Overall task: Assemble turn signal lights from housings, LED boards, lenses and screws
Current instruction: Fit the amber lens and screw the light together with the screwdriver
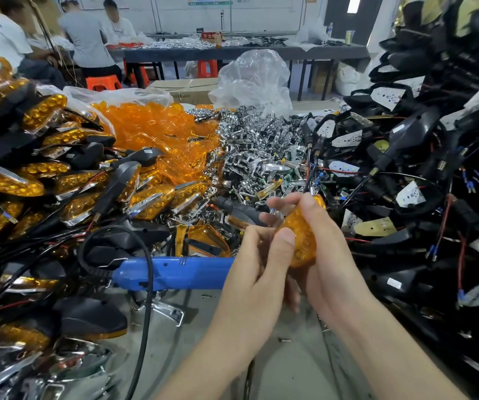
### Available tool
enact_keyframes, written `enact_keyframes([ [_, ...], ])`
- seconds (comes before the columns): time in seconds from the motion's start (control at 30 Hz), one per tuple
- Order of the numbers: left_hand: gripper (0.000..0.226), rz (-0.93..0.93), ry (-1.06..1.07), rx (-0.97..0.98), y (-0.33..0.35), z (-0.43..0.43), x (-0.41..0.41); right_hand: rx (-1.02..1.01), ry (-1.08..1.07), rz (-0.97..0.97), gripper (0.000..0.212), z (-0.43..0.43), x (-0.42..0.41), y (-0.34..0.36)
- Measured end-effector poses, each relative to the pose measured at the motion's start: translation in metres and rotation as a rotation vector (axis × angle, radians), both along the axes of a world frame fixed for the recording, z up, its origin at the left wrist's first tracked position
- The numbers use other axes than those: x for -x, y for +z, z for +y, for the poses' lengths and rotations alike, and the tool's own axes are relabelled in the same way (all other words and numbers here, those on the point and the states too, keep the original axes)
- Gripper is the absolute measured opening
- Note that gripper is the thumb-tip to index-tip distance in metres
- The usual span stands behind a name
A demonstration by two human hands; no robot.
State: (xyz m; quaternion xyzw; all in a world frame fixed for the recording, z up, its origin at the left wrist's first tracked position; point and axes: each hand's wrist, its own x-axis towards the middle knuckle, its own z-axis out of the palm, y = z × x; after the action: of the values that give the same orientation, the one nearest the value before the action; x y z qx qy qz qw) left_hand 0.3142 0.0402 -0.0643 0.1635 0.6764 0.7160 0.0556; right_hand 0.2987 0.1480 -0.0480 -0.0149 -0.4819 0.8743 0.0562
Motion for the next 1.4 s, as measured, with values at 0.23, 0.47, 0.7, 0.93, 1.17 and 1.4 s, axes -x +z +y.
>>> enact_keyframes([
  [0.23, 0.050, -0.042, -0.061, 0.036, 0.006, -0.008, 0.003, 0.052, 0.122, -0.098, 0.025, 0.005, -0.007, 0.002],
  [0.47, 0.053, 0.278, 0.343, 0.195, 0.004, -0.035, 0.020, 0.423, -0.079, -0.063, 0.023, 0.031, 0.003, 0.007],
  [0.7, 0.034, 0.414, 0.473, 0.516, 0.003, -0.046, 0.028, 0.345, 0.006, -0.049, 0.013, 0.030, 0.003, -0.001],
  [0.93, 0.053, 0.543, 0.193, 0.819, 0.010, -0.058, 0.010, 0.278, 0.005, -0.040, 0.012, 0.032, 0.007, -0.005],
  [1.17, 0.031, 0.702, 0.200, 1.038, -0.011, -0.063, -0.023, 0.211, 0.016, -0.055, 0.016, 0.028, 0.006, -0.007],
  [1.4, 0.015, 0.811, 0.334, 1.323, -0.026, -0.041, -0.029, 0.142, 0.083, -0.030, 0.011, 0.029, 0.000, -0.008],
])
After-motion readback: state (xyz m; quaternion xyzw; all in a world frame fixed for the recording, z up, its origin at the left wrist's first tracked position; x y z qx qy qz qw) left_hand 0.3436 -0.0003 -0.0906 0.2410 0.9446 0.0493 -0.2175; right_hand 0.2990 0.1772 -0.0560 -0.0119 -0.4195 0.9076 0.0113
